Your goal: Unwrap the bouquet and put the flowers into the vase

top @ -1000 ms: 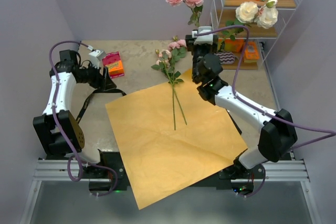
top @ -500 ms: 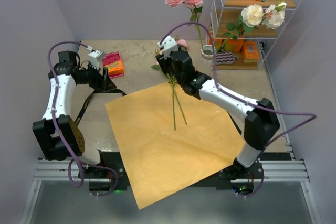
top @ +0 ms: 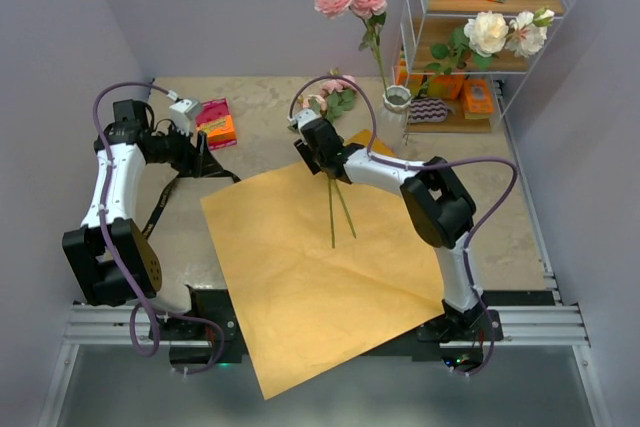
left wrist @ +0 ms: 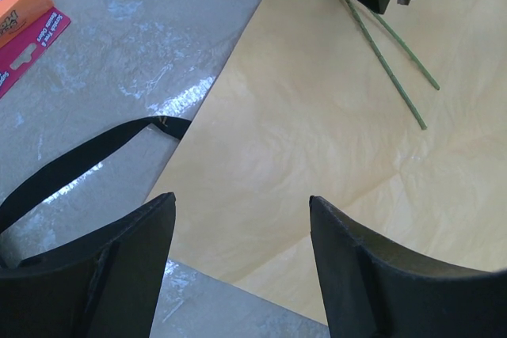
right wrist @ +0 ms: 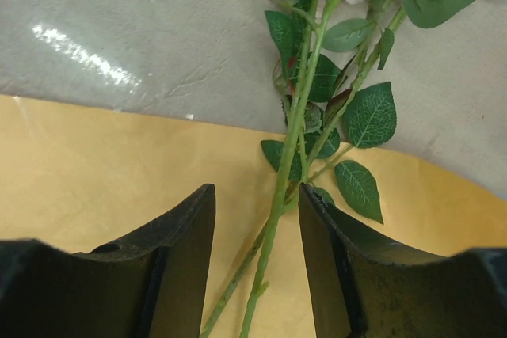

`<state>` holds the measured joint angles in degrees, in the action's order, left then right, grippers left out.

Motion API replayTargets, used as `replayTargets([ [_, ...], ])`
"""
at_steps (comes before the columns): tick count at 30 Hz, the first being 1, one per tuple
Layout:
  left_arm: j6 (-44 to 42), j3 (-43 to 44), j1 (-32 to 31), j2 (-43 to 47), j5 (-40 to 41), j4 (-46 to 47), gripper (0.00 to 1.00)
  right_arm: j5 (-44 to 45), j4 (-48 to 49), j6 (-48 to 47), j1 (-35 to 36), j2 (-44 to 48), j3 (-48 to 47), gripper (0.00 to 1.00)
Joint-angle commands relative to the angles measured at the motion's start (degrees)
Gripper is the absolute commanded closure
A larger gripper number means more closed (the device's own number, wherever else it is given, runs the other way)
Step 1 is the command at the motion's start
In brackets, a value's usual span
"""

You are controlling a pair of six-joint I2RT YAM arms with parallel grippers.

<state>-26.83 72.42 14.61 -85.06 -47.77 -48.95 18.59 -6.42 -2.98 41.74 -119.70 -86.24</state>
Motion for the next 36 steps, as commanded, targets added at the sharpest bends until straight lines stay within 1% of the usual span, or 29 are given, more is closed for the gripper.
replayTargets([
  [1,-1.03,-0.09,0.07,0.86,-0.92,0.61,0.27,0.92,2.72,1.75,-1.30,-1.32,-4.46,0.51],
  [6,-1.12,-0.26,0.15,0.33,-0.75,0.78,0.27,0.57,3.25,1.66,-2.27,-4.40,-6.05,0.52],
  [12,-0.68,-0.09,0.07,-0.64,-0.75,1.40,0.27,-1.10,4.22,2.02,-3.15,-6.59,-6.66,0.60],
  [20,-0.33,0.00,0.15,-1.52,-0.84,1.75,0.27,-2.24,4.39,2.10,-3.15,-7.30,-7.54,0.63],
  [23,-0.15,0.17,0.15,-1.69,-0.92,1.84,0.27,-1.98,4.57,2.02,-3.06,-7.04,-7.63,0.68],
  [24,-0.07,0.17,0.15,-1.69,-1.10,1.93,0.27,-2.07,4.66,2.19,-2.98,-6.78,-7.54,0.73],
  [29,0.20,0.44,0.07,-1.87,-1.45,1.93,0.27,-2.15,6.15,2.37,-2.71,-2.74,-4.91,0.88],
  [34,0.37,0.70,0.15,-1.78,-1.89,1.66,0.27,-2.59,6.15,2.46,-2.10,1.30,-2.28,0.93],
  [36,0.37,0.61,0.15,-1.60,-1.89,1.49,0.27,-3.21,7.64,2.54,-1.83,3.06,-1.13,0.94],
])
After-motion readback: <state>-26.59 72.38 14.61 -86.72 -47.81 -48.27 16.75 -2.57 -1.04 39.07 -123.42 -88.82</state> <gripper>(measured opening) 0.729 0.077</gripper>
